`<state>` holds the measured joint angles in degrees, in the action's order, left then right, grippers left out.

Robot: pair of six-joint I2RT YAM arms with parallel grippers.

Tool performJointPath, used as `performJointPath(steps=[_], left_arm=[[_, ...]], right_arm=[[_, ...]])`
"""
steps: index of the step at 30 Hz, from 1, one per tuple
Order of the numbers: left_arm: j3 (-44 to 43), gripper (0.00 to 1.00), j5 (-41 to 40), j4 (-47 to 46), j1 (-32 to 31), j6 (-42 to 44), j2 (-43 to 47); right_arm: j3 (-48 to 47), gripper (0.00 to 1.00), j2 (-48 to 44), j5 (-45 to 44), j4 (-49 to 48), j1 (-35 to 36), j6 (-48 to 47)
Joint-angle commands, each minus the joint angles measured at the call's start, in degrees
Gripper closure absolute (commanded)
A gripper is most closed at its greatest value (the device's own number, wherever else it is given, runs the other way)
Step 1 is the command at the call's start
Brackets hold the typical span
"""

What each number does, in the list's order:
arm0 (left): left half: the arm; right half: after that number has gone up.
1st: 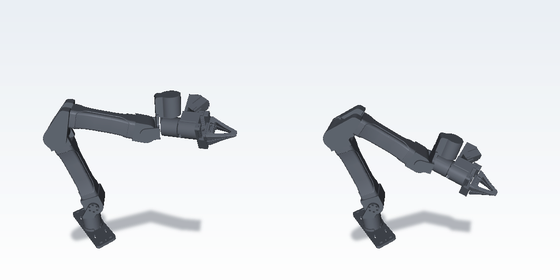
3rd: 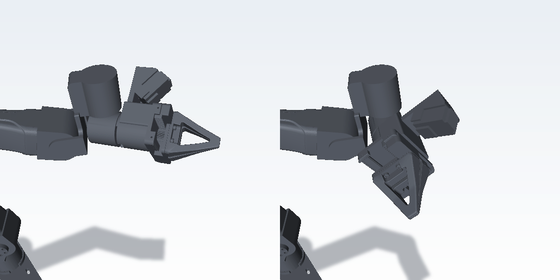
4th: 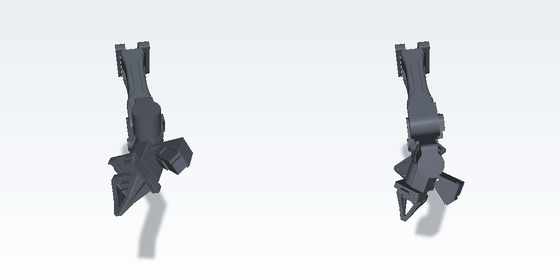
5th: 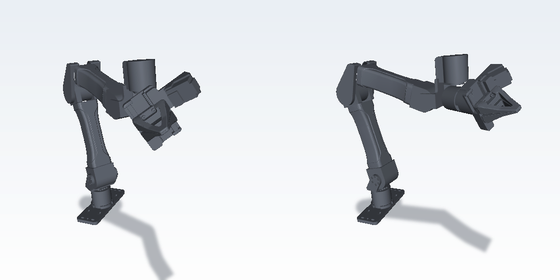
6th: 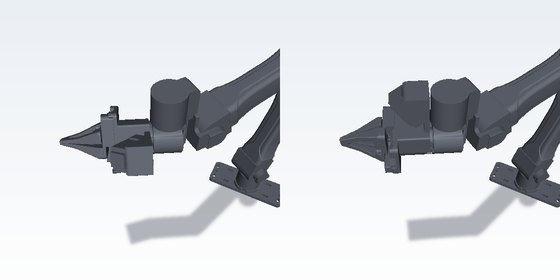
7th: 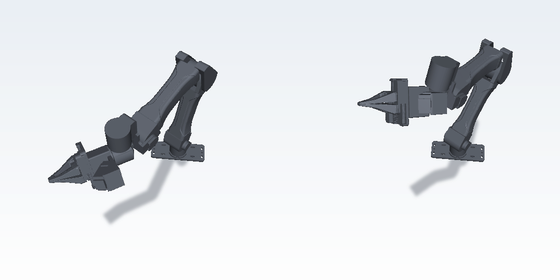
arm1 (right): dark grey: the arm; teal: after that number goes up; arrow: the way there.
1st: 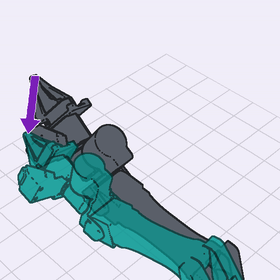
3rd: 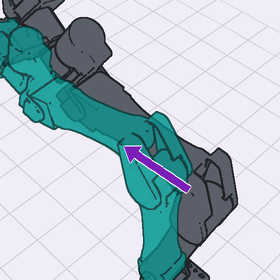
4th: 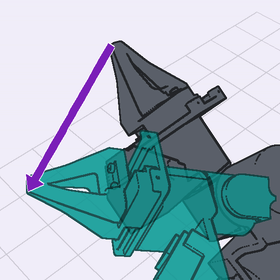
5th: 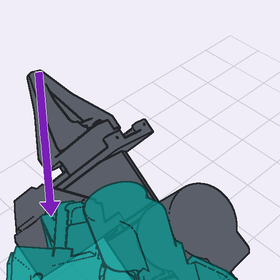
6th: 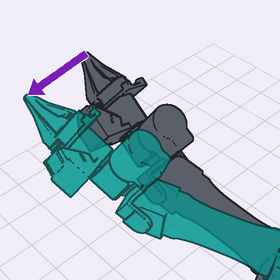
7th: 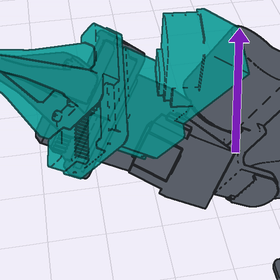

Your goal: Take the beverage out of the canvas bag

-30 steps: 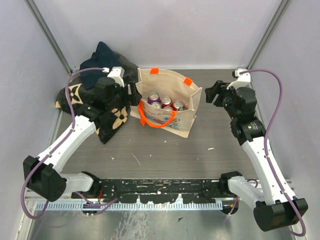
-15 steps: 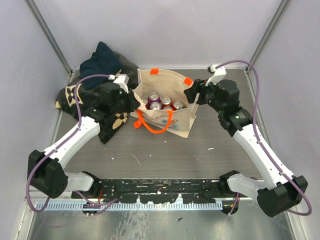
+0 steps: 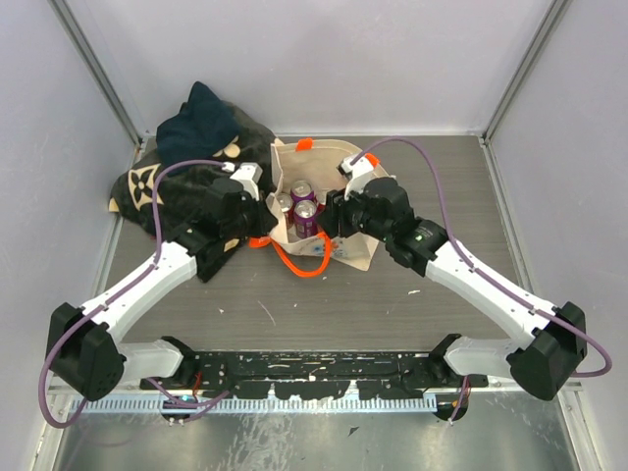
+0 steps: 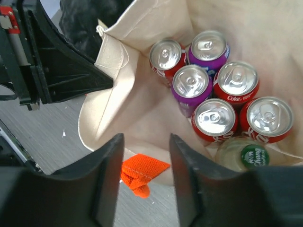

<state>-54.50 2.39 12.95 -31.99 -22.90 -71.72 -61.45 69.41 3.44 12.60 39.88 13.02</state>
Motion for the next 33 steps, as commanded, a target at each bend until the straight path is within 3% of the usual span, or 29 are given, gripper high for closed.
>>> performJointPath(steps=[1, 9, 18, 33], left_arm=[[2.21, 0.85, -0.25, 5.12, -2.20, 0.55, 0.80], [2.92, 0.82, -1.82, 6.41, -2.95, 1.13, 1.52], [5.18, 0.83, -2.45, 7.22, -3.84, 1.18, 0.18], [10.11, 0.83, -3.81, 7.25, -4.87, -0.03, -0.48]], right_arm=[[2.04, 0.58, 1.12, -1.17, -1.56, 1.76, 0.83], [10.05, 0.70, 0.63, -3.76, 1.21, 3.06, 2.50], [15.39, 0.71, 1.79, -7.95, 3.50, 3.11, 4.74], [15.44, 0.76, 6.89, -17.61, 15.36, 3.07, 11.56]])
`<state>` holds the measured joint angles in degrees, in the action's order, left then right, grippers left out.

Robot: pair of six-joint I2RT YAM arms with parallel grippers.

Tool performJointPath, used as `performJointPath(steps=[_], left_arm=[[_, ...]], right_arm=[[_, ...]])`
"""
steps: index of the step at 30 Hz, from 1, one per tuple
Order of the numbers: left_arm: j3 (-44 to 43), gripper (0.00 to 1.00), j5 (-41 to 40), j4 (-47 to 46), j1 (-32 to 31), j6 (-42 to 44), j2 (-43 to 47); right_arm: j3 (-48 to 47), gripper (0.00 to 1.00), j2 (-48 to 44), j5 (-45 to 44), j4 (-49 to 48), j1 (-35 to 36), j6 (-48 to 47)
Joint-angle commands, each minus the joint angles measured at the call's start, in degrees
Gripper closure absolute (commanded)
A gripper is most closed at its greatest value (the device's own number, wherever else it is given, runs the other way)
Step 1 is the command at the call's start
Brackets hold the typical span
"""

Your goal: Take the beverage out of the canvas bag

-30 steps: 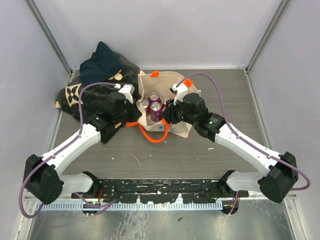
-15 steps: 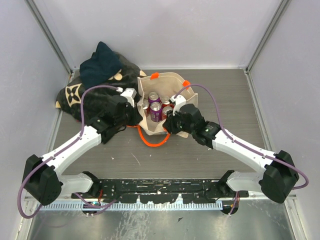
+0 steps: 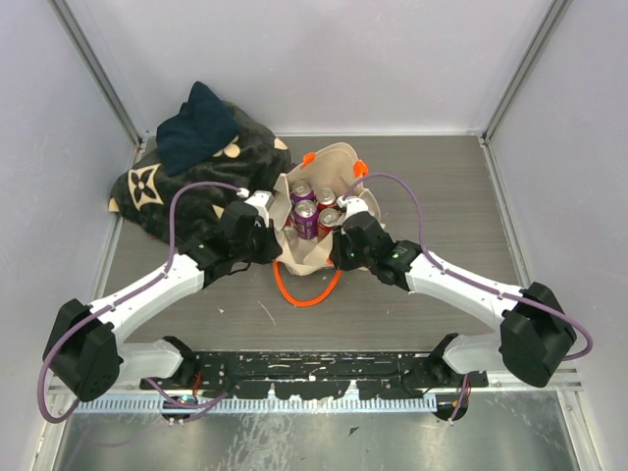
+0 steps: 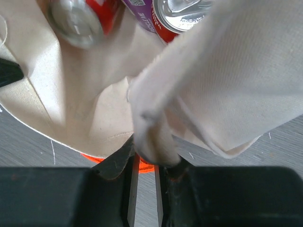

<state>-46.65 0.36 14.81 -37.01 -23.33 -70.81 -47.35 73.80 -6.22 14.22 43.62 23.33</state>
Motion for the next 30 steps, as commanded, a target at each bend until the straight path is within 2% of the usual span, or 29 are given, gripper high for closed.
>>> performJointPath(steps=[1, 6, 10, 12, 21, 25, 30], left_arm=[[2.27, 0.83, -1.60, 5.25, 0.15, 0.35, -1.51], [1.96, 0.84, -1.19, 4.24, -0.07, 0.04, -1.16], [1.60, 0.84, -1.51, 4.54, -0.14, 0.76, -0.48], [1.92, 0.84, -1.87, 4.83, -0.23, 0.83, -0.82], [3.72, 0.85, -2.10, 4.64, -1.20, -0.38, -1.51], [3.59, 0.83, -2.07, 4.88, -1.48, -0.65, -1.07], [3.26, 0.81, -1.88, 5.12, -1.65, -0.75, -0.90]], right_arm=[[1.12, 0.76, 2.57, -7.79, 13.63, -0.60, 1.24], [-1.55, 0.74, 0.69, -3.79, 10.34, -0.50, 0.13], [-6.97, 0.59, 1.06, -1.32, 7.71, -0.30, -1.33], [-9.67, 0.56, 2.09, -0.28, 6.17, 0.14, -1.87], [-21.02, 0.55, 10.47, 0.23, 1.44, 6.20, -6.57], [-20.26, 0.53, 13.93, 1.01, -0.57, 7.06, -9.54], [-17.73, 0.42, 16.23, 2.35, -4.61, 7.01, -13.19]])
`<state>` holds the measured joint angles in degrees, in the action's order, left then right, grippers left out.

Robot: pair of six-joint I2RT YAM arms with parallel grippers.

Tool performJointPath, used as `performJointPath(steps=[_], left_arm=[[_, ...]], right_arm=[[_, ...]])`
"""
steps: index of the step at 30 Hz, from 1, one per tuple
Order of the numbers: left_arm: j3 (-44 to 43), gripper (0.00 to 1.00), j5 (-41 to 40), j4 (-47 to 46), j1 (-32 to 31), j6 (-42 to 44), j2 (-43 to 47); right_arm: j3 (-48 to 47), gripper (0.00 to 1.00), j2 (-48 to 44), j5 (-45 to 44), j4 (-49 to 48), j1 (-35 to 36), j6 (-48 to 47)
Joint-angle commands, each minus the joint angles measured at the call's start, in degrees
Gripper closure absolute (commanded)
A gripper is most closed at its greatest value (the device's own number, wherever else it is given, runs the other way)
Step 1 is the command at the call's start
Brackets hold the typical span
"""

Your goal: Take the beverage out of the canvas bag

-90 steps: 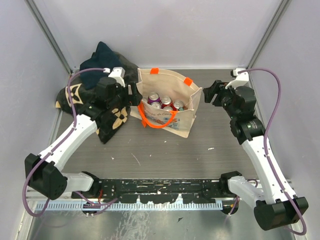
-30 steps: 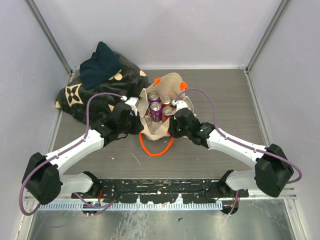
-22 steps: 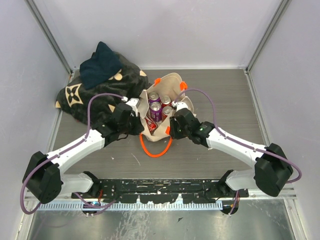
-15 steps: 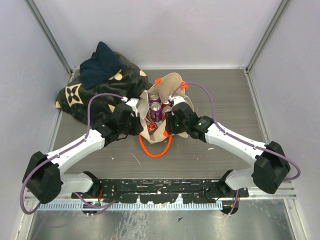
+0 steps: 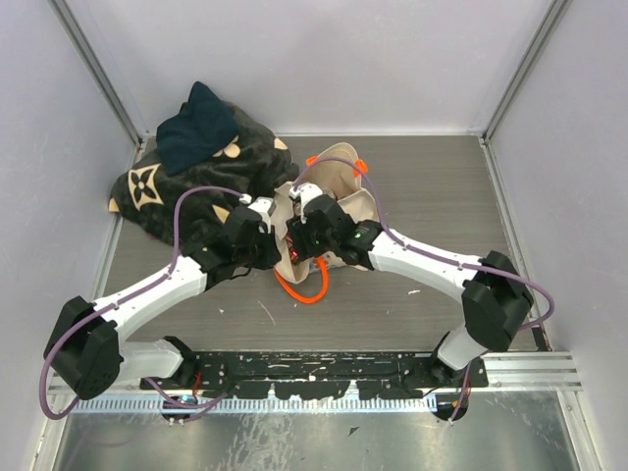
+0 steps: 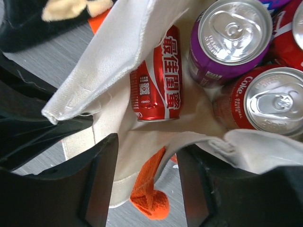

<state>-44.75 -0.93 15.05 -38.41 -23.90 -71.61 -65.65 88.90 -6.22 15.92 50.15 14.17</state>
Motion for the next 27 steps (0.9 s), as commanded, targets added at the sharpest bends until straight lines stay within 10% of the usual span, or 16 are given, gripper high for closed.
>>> performJointPath(steps=[1, 15, 20, 27], left_arm=[[1.29, 0.81, -0.68, 4.94, -0.29, -0.15, -0.22], [-0.58, 0.80, -0.75, 4.94, -0.64, -0.10, -0.72], [-0.54, 0.80, -0.71, 5.32, -0.73, -0.11, -0.47], [-0.70, 0.80, -0.78, 5.95, -0.79, -0.78, 0.92]], right_arm=[[0.53, 0.42, 0.81, 2.76, -6.78, 0.54, -4.21], [-20.94, 0.45, -6.60, -16.15, 13.20, 9.93, -8.85], [-18.15, 0.83, -7.82, -15.01, 9.46, 10.33, -7.61], [-9.14, 0.93, -4.78, -14.74, 4.04, 10.33, -7.08]])
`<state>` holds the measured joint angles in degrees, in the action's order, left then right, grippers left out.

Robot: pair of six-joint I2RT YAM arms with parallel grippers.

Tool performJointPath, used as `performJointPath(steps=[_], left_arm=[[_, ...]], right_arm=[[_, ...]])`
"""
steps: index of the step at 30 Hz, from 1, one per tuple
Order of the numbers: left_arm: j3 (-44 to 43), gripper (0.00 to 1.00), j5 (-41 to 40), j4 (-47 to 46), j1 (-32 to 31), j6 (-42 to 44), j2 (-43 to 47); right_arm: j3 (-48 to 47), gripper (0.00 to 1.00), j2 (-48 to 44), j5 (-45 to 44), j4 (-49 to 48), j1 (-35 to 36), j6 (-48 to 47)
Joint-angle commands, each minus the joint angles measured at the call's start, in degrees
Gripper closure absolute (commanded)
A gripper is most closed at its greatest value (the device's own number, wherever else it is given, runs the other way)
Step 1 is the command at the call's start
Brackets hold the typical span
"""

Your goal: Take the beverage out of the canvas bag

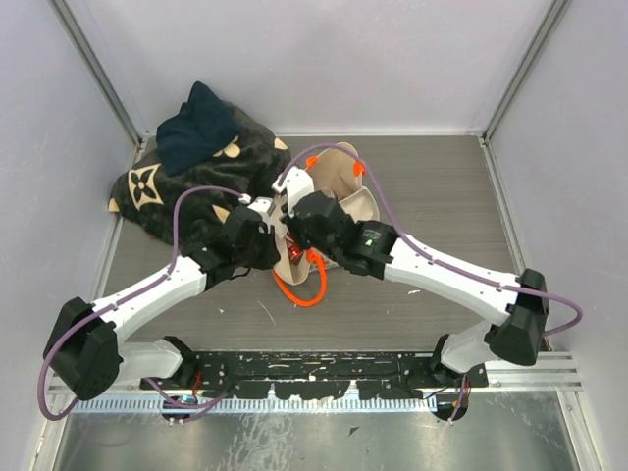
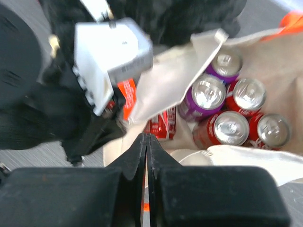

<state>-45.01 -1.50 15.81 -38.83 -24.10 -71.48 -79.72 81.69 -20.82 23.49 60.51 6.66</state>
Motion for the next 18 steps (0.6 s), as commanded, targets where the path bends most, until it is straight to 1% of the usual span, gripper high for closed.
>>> performJointPath(steps=[1, 8, 12, 16, 17, 18], left_arm=[[-0.46, 0.80, -0.20, 5.17, -0.52, -0.64, 0.96], [-1.13, 0.80, -0.46, 5.71, -0.71, -0.74, 1.25], [-1.13, 0.79, -0.46, 6.01, -1.04, -0.91, 1.89], [-0.91, 0.79, -0.72, 6.46, -1.20, -1.08, 2.84], [-0.80, 0.79, -0.85, 6.55, -1.18, -1.17, 3.06], [-0.70, 0.79, -1.00, 6.58, -1.19, -1.21, 3.20]], right_arm=[[6.20, 0.93, 2.83, 0.50, -4.73, -0.03, 0.49], [11.61, 0.94, 5.77, -0.48, -12.96, -0.24, 1.75], [13.25, 0.91, 6.96, 0.98, -16.99, -1.47, 2.36], [13.54, 0.83, 9.38, 3.68, -20.08, -3.55, 2.48], [13.30, 0.79, 10.23, 4.61, -20.32, -4.27, 2.81], [13.08, 0.72, 11.16, 5.54, -20.44, -5.17, 3.33]])
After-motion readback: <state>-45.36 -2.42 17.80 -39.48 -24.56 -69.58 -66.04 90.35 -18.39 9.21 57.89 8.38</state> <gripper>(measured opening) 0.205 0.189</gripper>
